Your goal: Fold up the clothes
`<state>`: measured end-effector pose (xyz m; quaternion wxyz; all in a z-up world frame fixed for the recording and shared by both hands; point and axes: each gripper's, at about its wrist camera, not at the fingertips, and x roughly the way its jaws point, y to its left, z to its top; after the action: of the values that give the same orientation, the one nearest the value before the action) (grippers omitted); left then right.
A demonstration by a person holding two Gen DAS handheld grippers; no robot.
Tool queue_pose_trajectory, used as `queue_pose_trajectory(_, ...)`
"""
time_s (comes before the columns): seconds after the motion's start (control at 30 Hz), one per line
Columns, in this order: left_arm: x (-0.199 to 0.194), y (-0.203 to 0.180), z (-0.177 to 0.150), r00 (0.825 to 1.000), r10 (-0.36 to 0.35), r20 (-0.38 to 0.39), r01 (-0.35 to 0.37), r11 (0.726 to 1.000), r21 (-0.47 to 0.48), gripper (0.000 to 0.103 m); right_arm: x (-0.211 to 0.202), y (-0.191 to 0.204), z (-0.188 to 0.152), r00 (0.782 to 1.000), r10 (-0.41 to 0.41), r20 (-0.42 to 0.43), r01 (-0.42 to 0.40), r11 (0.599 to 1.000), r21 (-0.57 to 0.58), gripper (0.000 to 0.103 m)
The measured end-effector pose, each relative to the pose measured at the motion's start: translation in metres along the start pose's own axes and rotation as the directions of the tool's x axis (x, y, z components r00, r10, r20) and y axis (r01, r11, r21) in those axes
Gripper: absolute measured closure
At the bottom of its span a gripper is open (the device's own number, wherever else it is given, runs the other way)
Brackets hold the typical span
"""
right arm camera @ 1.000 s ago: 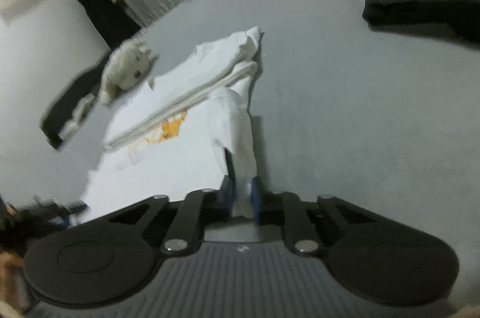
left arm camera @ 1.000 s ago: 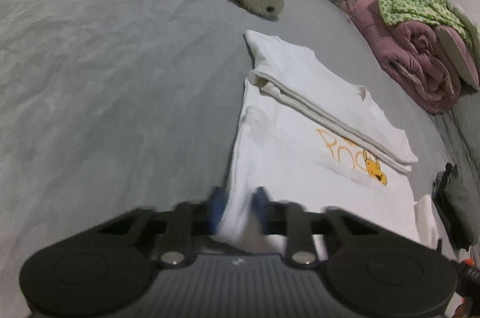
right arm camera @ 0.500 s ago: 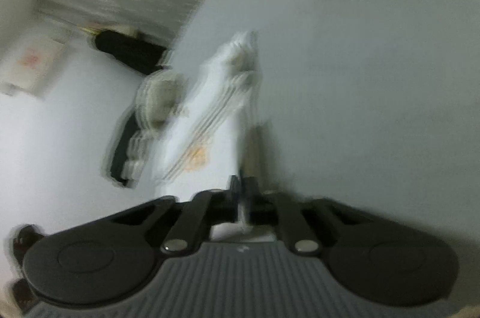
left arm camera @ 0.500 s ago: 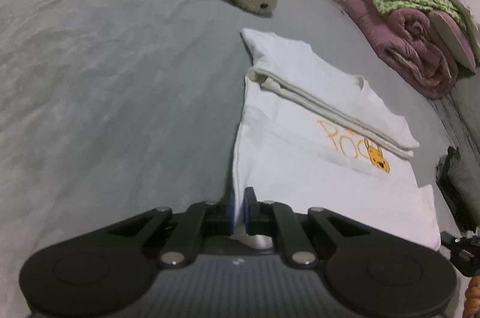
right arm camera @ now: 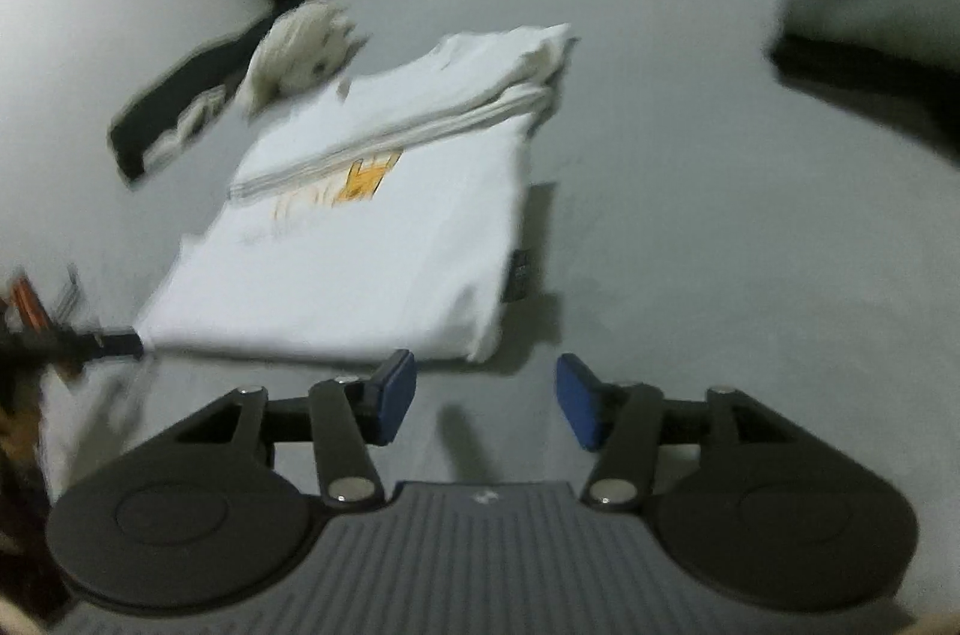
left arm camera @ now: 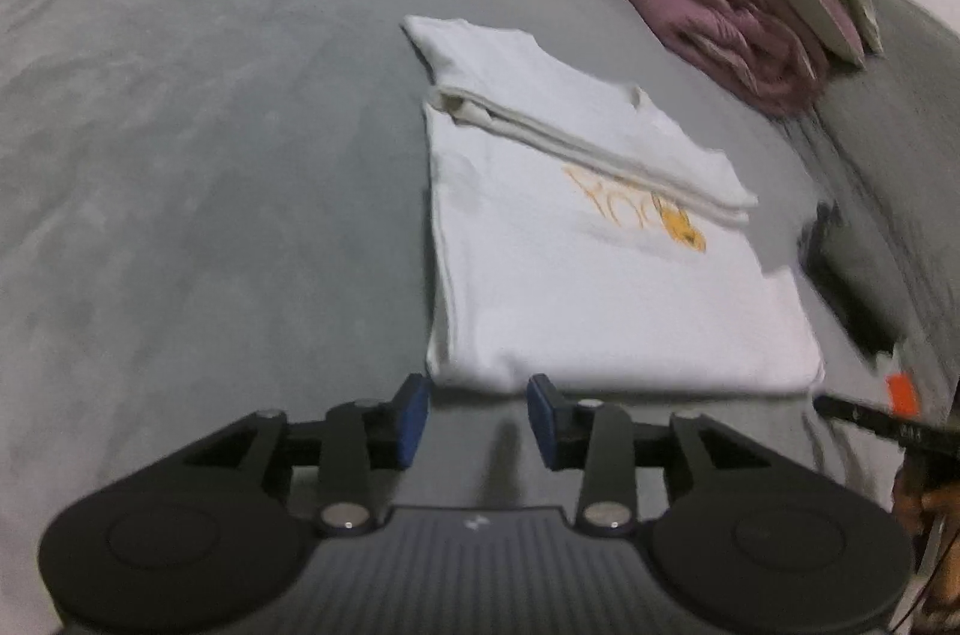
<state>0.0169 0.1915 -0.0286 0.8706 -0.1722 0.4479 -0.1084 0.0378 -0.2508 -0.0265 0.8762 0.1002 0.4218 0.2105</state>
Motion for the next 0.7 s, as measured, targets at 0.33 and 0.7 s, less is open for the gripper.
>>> queue_pose_trajectory(0.33, 0.015, -0.007, -0.001, 0.996, 0.089, 0.026, -0.090, 0.995, 0.042, 0.072, 0.030, 0.036, -0.004, 0.981, -0.180, 0.076, 0.196, 0.902, -0.385, 0.088)
queue_pose_trajectory(0.7, 0.013, 0.000, 0.001, 0.998, 0.067, 0.007, -0.068, 0.997, 0.042, 0.074, 0.018, 0.022, -0.020, 0.928, -0.367, 0.064, 0.320, 0.697, -0.642, 0.103)
